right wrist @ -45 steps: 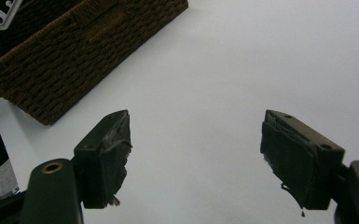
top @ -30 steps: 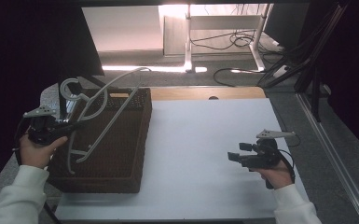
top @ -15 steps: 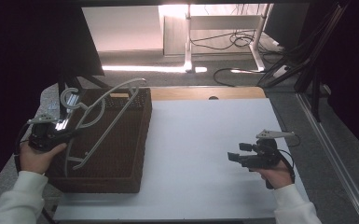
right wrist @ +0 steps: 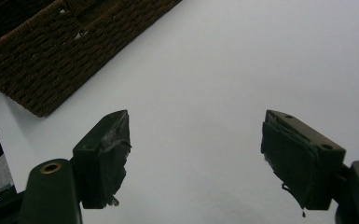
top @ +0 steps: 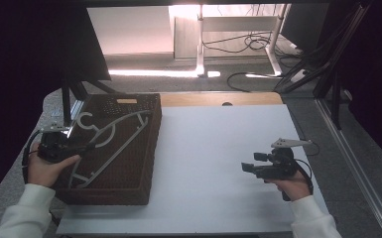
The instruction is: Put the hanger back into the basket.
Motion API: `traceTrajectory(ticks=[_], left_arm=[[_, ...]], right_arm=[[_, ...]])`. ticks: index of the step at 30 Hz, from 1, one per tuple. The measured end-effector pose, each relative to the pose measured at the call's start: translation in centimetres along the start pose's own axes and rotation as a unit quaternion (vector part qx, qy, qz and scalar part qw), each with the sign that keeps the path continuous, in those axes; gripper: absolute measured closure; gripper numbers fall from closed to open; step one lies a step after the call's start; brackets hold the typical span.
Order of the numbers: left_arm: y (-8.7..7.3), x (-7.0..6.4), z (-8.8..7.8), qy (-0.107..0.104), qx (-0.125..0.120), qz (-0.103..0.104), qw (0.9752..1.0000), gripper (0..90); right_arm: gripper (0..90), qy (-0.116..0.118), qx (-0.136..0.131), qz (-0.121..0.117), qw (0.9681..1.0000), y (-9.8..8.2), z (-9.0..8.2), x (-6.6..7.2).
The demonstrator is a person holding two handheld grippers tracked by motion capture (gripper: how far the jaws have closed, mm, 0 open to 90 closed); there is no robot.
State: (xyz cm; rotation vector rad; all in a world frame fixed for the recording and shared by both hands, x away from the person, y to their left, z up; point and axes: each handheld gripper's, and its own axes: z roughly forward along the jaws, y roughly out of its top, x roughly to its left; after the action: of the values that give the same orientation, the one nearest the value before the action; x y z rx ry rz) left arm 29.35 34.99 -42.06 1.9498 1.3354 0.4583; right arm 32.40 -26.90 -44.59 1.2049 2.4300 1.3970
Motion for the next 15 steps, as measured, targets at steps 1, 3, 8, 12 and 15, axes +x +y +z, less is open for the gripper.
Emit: traceTrajectory(ticks=[1,3,8,12,15], left_arm=[[0.1,-0.4,-0.1,-0.005,-0.004,0.003,1.0,31.4],[0.3,-1.2,-0.3,-0.014,-0.012,0.008,0.9998,30.4],[0.6,-3.6,-0.6,-0.052,-0.024,0.015,0.9982,29.3],[0.4,-5.9,-0.7,-0.079,-0.032,0.019,0.9962,29.4],[0.3,-7.7,-0.5,-0.101,-0.038,0.025,0.9938,29.4]], right_arm=[[24.3,0.0,0.0,0.0,1.0,0.0,0.0,0.0],[24.3,0.001,0.0,0.0,1.0,0.0,0.0,0.1],[24.3,-0.002,-0.001,0.0,1.0,0.0,0.0,0.1],[24.2,-0.001,0.0,-0.001,1.0,0.0,0.0,0.1],[24.3,0.0,-0.005,-0.006,1.0,0.0,0.1,0.2]])
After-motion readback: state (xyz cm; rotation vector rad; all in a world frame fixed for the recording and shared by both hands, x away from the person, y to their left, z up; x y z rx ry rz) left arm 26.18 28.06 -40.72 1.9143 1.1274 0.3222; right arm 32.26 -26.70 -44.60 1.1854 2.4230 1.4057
